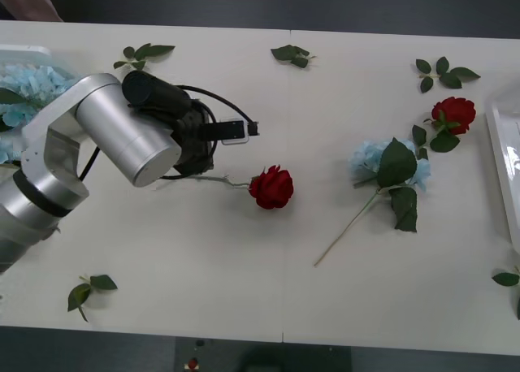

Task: Put the red flowers into the right box and the blue flowers into the left box

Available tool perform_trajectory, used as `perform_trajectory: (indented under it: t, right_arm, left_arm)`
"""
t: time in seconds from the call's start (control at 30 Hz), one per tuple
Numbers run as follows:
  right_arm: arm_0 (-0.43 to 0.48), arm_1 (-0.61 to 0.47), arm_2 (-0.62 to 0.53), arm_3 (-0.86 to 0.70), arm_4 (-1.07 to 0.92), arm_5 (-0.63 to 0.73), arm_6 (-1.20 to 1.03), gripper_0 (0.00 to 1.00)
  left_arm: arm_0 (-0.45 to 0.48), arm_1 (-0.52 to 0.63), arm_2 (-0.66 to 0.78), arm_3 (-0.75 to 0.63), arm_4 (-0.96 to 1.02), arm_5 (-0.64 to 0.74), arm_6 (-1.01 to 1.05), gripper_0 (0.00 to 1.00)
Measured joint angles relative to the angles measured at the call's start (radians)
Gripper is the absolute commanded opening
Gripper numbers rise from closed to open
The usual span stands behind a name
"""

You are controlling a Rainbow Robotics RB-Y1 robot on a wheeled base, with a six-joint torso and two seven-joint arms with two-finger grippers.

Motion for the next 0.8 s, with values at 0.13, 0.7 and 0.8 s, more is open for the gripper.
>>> perform_trajectory:
  t: [0.13, 0.7, 0.8]
  right_arm:
    - [0.024, 0.007, 0.02, 0.0, 0.0, -0.058, 0.0, 0.0]
    - [0.035, 0.088, 0.041, -0.001, 0.029, -0.17, 0.0, 0.93]
    - [0.03, 0.088, 0.041, -0.015, 0.017, -0.119, 0.0, 0.93]
  left_arm:
    - [-0.032, -0.058, -0.027, 0.06, 0.0, 0.0, 0.0, 1.0]
    - [-0.047, -0.073, -0.147, 0.246, 0.067, -0.092, 0.0, 1.0]
    - [-0.047, -0.074, -0.16, 0.247, 0.084, -0.092, 0.0, 1.0]
